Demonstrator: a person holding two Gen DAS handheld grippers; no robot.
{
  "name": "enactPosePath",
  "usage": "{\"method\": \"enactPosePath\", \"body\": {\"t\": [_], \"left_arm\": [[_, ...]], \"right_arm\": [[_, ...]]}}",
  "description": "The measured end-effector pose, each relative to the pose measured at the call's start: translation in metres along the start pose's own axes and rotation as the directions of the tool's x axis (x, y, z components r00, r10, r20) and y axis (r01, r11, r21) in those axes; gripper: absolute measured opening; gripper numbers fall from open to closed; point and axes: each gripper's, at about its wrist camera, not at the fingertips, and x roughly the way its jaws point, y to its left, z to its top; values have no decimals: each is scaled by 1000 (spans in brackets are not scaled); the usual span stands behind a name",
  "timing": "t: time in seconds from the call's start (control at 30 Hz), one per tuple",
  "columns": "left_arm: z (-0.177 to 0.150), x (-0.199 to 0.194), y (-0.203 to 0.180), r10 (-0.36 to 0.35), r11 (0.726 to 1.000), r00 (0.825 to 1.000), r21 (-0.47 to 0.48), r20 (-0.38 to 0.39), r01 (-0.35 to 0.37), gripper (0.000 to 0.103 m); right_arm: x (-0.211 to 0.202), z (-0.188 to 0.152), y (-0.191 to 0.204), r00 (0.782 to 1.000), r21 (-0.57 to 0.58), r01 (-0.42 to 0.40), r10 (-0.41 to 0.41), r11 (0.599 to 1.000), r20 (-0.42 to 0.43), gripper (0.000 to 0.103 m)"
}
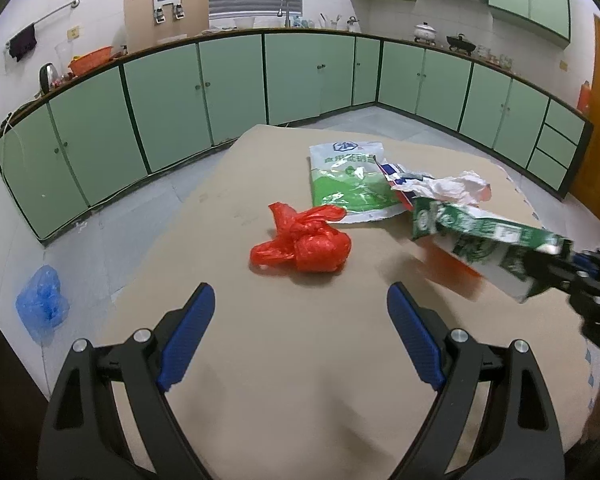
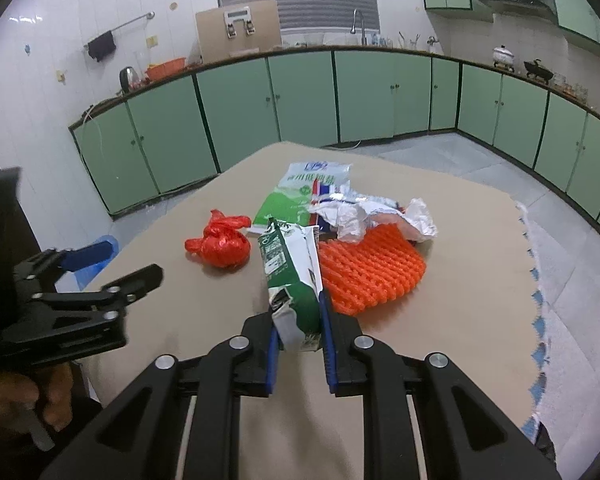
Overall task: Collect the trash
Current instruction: 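Grasp the red plastic bag with the left tool while the right tool holds the carton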
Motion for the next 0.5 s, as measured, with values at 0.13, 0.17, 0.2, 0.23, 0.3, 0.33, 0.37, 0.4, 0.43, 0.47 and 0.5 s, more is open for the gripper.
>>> {"method": "enactPosePath", "body": {"t": [0.13,0.17,0.2,0.23,0.3,0.33,0.37,0.4,0.43,0.47,0.5], "left_arm": [[3,8,-9,-2,1000,1000,11,-1,2,85],[4,11,-11,-3,1000,1000,12,-3,3,85],[4,15,-14,-3,1000,1000,14,-7,3,85],[5,17,-16,-4,1000,1000,16,-8,4,85],[6,23,-20,2,1000,1000,21,-8,-2,85],[7,26,-22,3,1000,1000,22,-10,-3,85],[8,29,-23,5,1000,1000,24,-11,-4,85],[10,33,-25,9,1000,1000,26,-11,-9,85],[11,36,-26,11,1000,1000,27,-11,-11,85],[13,39,-28,14,1000,1000,27,-11,-13,85],[16,44,-29,17,999,1000,27,-11,-17,85]], "right_arm": [[-12,-1,-12,1000,25,-2,2,1000,17,18],[-14,-2,-15,1000,33,-12,11,999,19,18],[-17,-2,-18,999,44,-30,29,999,23,18],[-19,-2,-20,999,45,-41,40,998,27,18],[-24,-3,-22,999,35,-34,33,999,40,18],[-26,-3,-24,998,34,-32,30,999,47,18],[-29,-3,-27,998,38,-26,24,999,55,18],[-30,-3,-32,998,43,-21,18,999,63,18],[-32,-3,-36,998,51,-14,11,999,69,18],[-33,-3,-42,997,61,-6,2,998,75,18],[-33,-3,-46,997,70,1,-6,998,79,18]]}}
